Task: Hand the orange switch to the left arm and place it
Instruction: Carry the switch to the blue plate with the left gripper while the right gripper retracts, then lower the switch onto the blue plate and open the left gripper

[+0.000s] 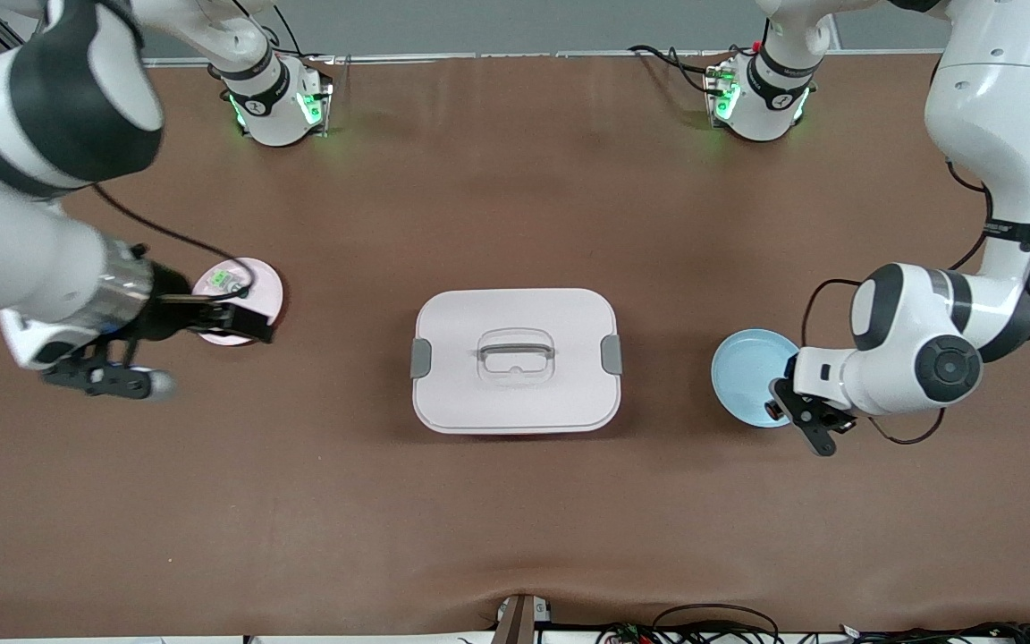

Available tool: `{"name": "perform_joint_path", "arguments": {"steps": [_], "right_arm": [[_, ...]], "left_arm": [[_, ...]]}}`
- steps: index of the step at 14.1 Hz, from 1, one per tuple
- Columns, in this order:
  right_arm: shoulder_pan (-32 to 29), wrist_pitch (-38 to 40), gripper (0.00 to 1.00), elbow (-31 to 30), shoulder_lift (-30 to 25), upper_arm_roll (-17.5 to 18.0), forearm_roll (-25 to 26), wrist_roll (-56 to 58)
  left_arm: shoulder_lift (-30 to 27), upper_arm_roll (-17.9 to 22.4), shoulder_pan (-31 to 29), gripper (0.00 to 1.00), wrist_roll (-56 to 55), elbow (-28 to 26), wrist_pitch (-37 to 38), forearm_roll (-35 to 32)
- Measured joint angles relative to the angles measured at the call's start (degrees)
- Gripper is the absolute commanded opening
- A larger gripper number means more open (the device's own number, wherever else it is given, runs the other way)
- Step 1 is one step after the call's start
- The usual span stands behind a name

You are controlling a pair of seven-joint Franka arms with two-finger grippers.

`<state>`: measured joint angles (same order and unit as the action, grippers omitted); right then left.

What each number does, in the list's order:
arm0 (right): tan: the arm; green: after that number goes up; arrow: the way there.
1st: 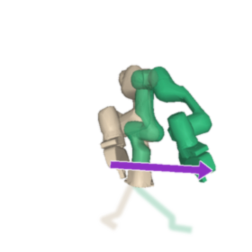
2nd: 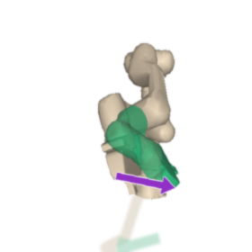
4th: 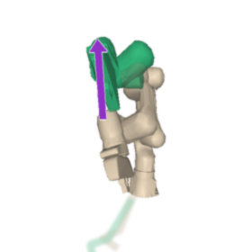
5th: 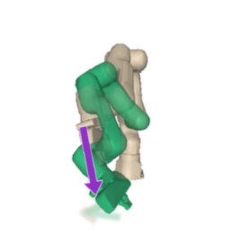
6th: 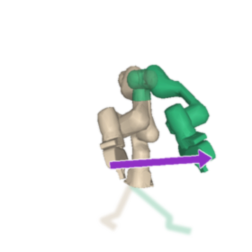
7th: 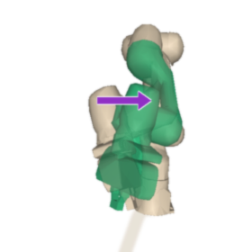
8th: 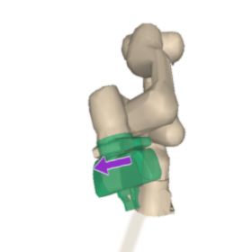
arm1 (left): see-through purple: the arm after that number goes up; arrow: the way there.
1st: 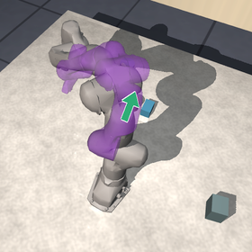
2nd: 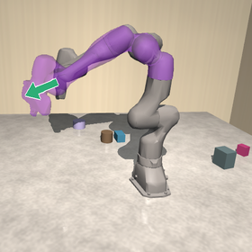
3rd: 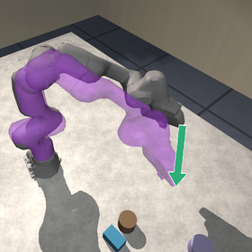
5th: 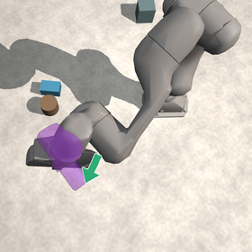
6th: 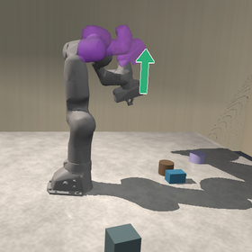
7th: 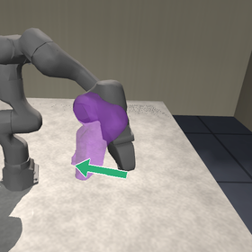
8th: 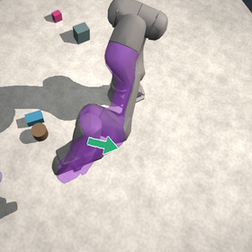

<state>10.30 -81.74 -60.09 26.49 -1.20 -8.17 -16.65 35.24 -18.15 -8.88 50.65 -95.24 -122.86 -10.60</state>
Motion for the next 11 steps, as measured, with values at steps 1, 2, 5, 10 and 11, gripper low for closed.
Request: {"name": "perform_joint_path", "arguments": {"steps": [1, 2, 5, 10, 11], "right_arm": [[-1.63, 0.71, 1.0, 0.0, -0.18, -0.02, 1.76, 3.31], [-3.31, 1.17, 1.0, 0.0, -0.35, -0.04, 2.79, 5.61], [-8.89, 2.04, 1.0, 0.0, -0.71, -0.07, 4.42, 11.31], [-15.48, 2.53, 1.0, 0.0, -1.32, -0.05, 7.74, 19.72], [-15.6, 2.64, 1.0, 0.0, -1.61, -0.05, 8.2, 19.88]], "left_arm": [[0.01, 0.0, -0.06, 0.0, 2.55, -1.8, -2.1, -0.02], [0.01, 0.0, -0.16, 0.0, 5.17, -3.15, -3.46, -0.03], [-0.01, -0.01, -0.22, 0.0, 12.85, -4.58, -4.25, -0.08], [-0.15, -0.01, -0.64, 0.0, 23.77, -6.1, -4.36, -0.11], [-0.21, -0.01, -0.69, 0.0, 24.17, -6.74, -4.87, -0.11]]}}
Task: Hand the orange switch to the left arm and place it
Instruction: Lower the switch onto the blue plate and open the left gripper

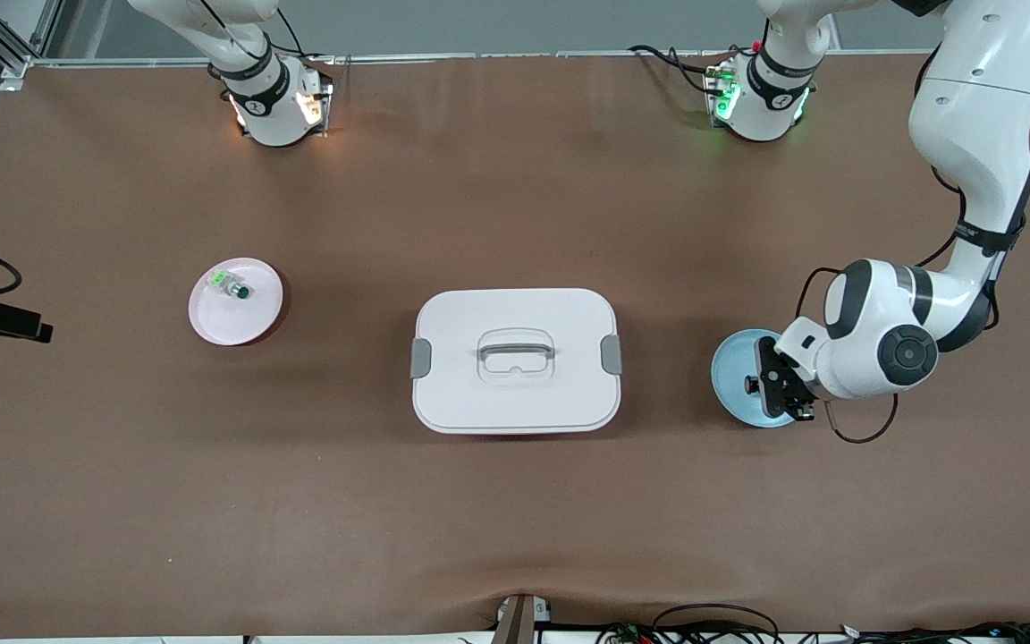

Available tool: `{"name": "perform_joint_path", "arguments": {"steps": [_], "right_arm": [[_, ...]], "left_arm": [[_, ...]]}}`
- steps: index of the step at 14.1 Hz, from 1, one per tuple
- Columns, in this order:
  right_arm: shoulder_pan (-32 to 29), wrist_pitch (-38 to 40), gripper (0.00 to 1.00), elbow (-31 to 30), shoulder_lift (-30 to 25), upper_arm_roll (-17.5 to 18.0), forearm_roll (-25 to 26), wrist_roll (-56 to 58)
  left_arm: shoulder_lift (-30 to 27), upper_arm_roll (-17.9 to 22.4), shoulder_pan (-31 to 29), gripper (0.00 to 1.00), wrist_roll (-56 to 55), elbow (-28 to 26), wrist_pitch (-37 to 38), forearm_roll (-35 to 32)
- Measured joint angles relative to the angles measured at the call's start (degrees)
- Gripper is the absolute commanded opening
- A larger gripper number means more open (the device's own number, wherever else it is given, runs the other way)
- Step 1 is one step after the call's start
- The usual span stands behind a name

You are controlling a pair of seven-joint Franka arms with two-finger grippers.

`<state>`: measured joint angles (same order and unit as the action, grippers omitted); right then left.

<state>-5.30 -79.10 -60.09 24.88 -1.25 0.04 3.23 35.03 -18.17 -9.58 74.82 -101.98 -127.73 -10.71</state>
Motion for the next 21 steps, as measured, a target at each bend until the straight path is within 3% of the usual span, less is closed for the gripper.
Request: {"name": "perform_joint_path", "arguments": {"steps": [3, 4, 5, 6, 12, 16, 21], "right_arm": [[0.01, 0.58, 1.0, -0.02, -0.59, -0.05, 0.44, -0.01], [0.01, 0.59, 1.0, -0.02, -0.61, -0.12, 0.52, -0.02], [0.0, 0.59, 1.0, -0.03, -0.61, -0.24, 0.6, -0.02], [0.0, 0.56, 1.0, -0.03, -0.62, -0.41, 0.65, -0.02], [0.02, -0.93, 1.0, -0.03, -0.8, -0.59, 0.68, 0.02], [0.06, -0.5, 1.0, -0.81, -1.78, -0.5, 0.68, 0.06], [0.1, -0.64, 1.0, -4.47, -4.78, -0.44, 0.68, 0.44]], "left_arm": [[-0.75, -0.01, -0.01, 0.0, 0.6, -3.81, -4.66, -0.01], [-1.01, -0.01, -0.02, 0.07, 0.63, -5.34, -6.55, -0.02], [-1.17, -0.01, -0.04, 0.47, 0.63, -6.61, -8.06, -0.03], [-1.29, -0.01, -0.06, 0.99, 0.63, -7.43, -9.13, -0.03], [-3.71, 0.0, -0.18, 1.0, -2.08, -7.69, -10.37, -0.03], [-9.17, -0.45, -0.18, 1.0, -18.62, -5.2, -8.42, -0.01], [-12.27, -0.42, -0.48, 1.0, -42.39, 4.62, 3.43, 0.0]]}}
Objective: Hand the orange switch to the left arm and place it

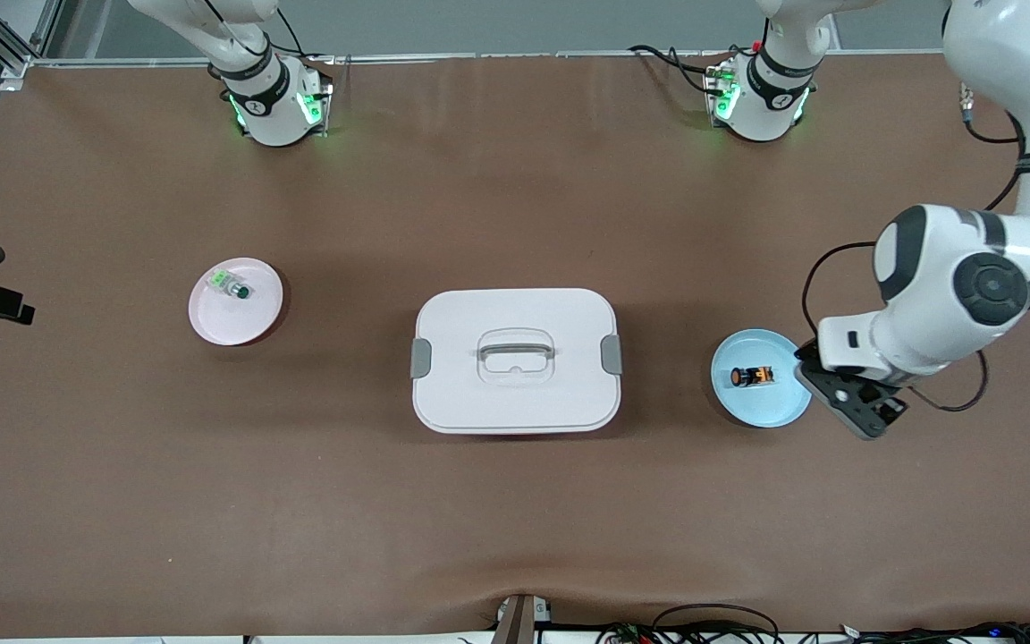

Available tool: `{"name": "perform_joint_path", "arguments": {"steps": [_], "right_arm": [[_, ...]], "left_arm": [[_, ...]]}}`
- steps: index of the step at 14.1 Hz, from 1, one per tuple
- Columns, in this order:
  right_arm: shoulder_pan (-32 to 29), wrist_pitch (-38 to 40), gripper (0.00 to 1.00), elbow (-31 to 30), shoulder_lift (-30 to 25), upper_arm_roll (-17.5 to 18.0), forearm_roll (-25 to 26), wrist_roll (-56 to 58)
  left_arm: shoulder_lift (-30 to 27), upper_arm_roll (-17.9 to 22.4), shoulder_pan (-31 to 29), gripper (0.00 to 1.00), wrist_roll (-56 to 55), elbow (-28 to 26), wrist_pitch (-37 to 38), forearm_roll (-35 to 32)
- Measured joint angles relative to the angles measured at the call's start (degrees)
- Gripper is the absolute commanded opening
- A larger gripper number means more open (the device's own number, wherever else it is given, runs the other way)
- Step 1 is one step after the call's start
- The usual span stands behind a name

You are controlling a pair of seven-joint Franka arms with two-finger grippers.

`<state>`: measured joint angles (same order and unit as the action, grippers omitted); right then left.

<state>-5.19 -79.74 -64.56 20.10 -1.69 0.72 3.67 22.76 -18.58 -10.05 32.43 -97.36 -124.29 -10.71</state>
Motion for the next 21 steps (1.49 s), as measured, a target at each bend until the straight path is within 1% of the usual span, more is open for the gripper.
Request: {"name": "perform_joint_path", "arguments": {"steps": [2, 6, 7, 9, 11, 13, 16, 18, 21], "right_arm": [[0.08, -0.02, 1.0, -1.04, -1.48, 0.13, 0.0, 0.04], [0.11, -1.37, 1.0, -2.33, -4.33, 0.27, -0.02, 0.04], [0.09, -1.76, 1.0, -3.48, -5.54, 0.25, -0.02, 0.04], [0.07, -4.54, 1.0, -8.13, -8.65, 0.21, -0.02, 0.04], [0.07, -7.74, 1.0, -14.15, -12.06, 0.2, -0.02, 0.04], [0.06, -8.43, 1.0, -17.83, -14.33, 0.2, -0.02, 0.05], [0.06, -8.29, 1.0, -19.42, -15.55, 0.2, -0.03, 0.04], [0.06, -8.2, 1.0, -19.57, -15.57, 0.2, -0.33, 0.04], [0.06, -8.04, 1.0, -20.06, -15.77, 0.2, -0.71, 0.01]], "left_arm": [[-0.89, 0.04, -0.69, 1.0, -7.49, 2.82, 3.37, 0.0], [-4.67, 0.02, -1.99, 1.0, -18.71, 4.46, 8.25, 0.0], [-6.19, -0.07, -1.97, 1.0, -22.33, 4.52, 10.09, 0.0], [-9.23, -0.33, -1.94, 1.0, -27.79, 4.65, 13.83, 0.0], [-11.57, -0.33, -1.96, 1.0, -29.96, 5.58, 18.11, 0.03], [-12.69, -0.07, -2.0, 1.0, -30.43, 7.76, 22.39, 0.4], [-12.9, 0.24, -3.01, 1.0, -30.46, 11.83, 27.32, 2.31], [-13.18, 1.02, -4.01, 1.0, -30.45, 12.82, 28.16, 5.2], [-14.55, 5.92, -2.39, 1.0, -29.47, 12.94, 28.52, 7.06]]}}
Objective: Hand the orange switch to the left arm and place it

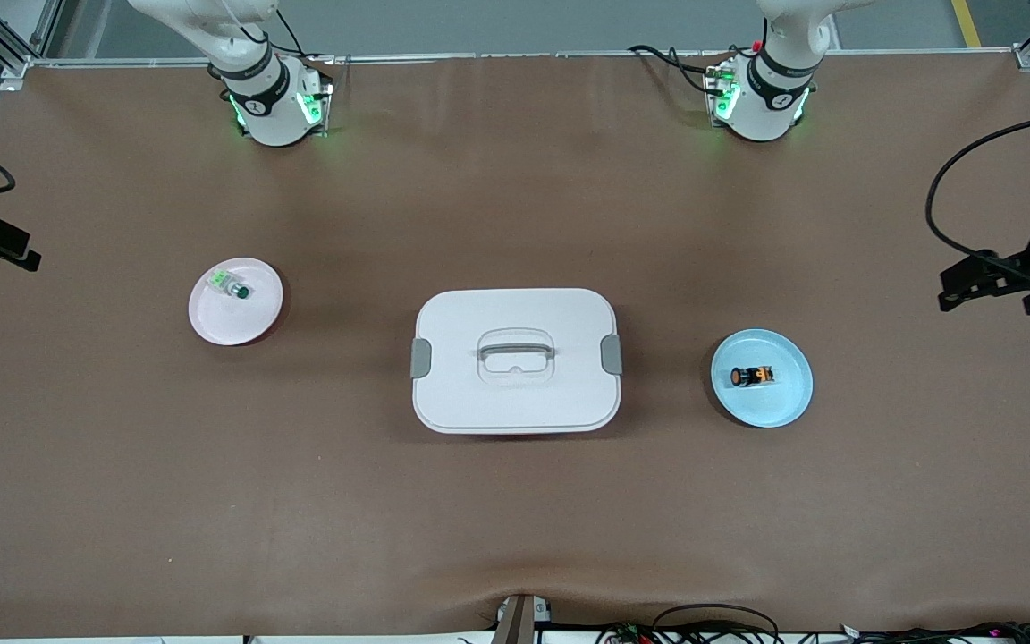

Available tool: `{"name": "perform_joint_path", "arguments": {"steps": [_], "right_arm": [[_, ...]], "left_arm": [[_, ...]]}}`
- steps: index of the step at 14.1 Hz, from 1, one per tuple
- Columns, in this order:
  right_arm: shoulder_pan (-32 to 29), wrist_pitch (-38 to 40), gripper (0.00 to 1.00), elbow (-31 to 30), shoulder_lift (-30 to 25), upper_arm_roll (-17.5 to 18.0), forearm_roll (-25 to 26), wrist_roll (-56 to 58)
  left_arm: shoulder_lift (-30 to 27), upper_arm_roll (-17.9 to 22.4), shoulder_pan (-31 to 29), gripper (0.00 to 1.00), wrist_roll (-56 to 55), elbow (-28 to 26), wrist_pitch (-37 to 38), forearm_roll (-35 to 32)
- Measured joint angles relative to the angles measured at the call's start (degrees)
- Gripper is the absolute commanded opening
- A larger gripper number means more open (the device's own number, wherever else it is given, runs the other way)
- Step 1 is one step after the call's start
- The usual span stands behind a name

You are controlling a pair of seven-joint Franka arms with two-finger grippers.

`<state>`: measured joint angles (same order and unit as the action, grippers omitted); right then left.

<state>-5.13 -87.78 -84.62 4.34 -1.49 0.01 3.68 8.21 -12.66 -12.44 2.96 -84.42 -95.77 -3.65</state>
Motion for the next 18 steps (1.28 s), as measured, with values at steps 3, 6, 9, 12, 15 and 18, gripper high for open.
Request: {"name": "perform_joint_path", "arguments": {"steps": [3, 6, 9, 12, 15, 18], "right_arm": [[0.0, 0.0, 1.0, -0.11, -0.13, -0.01, -0.91, -0.05], [-0.01, 0.0, 1.0, -0.13, -0.36, -0.04, -2.0, -0.08], [-0.01, 0.1, 1.0, -0.24, -0.68, -0.08, -2.56, -0.08], [-0.01, 0.13, 1.0, -0.45, -0.88, -0.08, -2.7, -0.41], [-0.01, 0.14, 1.0, -0.53, -0.89, -0.08, -2.8, -1.29], [-0.01, 0.14, 1.0, -0.55, -0.89, -0.05, -2.94, -1.34]], "left_arm": [[-0.55, 4.02, 2.59, 1.0, 0.25, -0.54, 0.52, 1.7], [-2.55, 5.0, 6.2, 1.0, -2.48, -2.31, 2.08, 2.42], [-7.88, 5.22, 10.02, 1.0, -7.43, -7.0, 2.93, 2.52], [-12.14, 5.34, 11.28, 1.0, -7.64, -10.13, 3.31, 2.52], [-13.76, 5.95, 11.36, 1.0, -6.36, -10.84, 4.33, 2.52], [-14.02, 6.81, 10.93, 1.0, -2.23, -10.65, 4.86, 2.52]]}}
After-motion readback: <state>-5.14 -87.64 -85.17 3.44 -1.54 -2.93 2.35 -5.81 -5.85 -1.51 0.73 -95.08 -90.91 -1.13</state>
